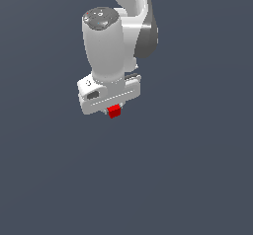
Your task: Pick up the red cube and move it to a goal position.
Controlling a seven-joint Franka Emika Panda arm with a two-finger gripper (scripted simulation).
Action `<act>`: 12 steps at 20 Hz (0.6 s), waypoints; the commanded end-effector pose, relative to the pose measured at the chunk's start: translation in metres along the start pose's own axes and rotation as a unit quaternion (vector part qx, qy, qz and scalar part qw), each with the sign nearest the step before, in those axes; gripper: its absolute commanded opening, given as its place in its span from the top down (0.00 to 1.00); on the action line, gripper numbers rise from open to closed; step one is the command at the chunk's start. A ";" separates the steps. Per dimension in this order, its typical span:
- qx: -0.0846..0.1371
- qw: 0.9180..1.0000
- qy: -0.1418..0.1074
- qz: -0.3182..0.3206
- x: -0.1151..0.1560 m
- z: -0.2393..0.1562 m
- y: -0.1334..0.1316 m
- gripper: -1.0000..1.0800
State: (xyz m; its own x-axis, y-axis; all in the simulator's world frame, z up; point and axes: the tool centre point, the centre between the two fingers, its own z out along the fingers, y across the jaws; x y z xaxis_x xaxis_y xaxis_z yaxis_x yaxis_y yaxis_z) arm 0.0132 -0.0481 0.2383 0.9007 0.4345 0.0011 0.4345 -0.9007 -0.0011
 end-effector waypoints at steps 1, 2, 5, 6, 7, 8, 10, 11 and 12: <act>0.000 1.000 0.000 0.000 0.000 -0.027 0.008 1.00; 0.000 1.000 0.000 0.000 0.001 -0.038 0.011 1.00; 0.000 1.000 0.000 0.000 0.002 -0.068 0.021 1.00; 0.000 1.000 0.000 0.000 0.002 -0.077 0.024 1.00; 0.000 1.000 0.000 0.000 0.003 -0.085 0.026 1.00; 0.000 1.000 0.000 0.000 0.003 -0.093 0.029 1.00; 0.000 1.000 0.000 0.000 0.004 -0.107 0.033 1.00; 0.000 1.000 0.000 0.000 0.004 -0.113 0.036 1.00; 0.000 1.000 0.000 0.000 0.005 -0.118 0.037 1.00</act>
State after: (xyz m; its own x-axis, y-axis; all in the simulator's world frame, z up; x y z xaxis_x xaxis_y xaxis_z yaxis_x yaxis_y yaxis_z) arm 0.0318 -0.0775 0.3472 0.9007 0.4344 0.0014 0.4344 -0.9007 -0.0004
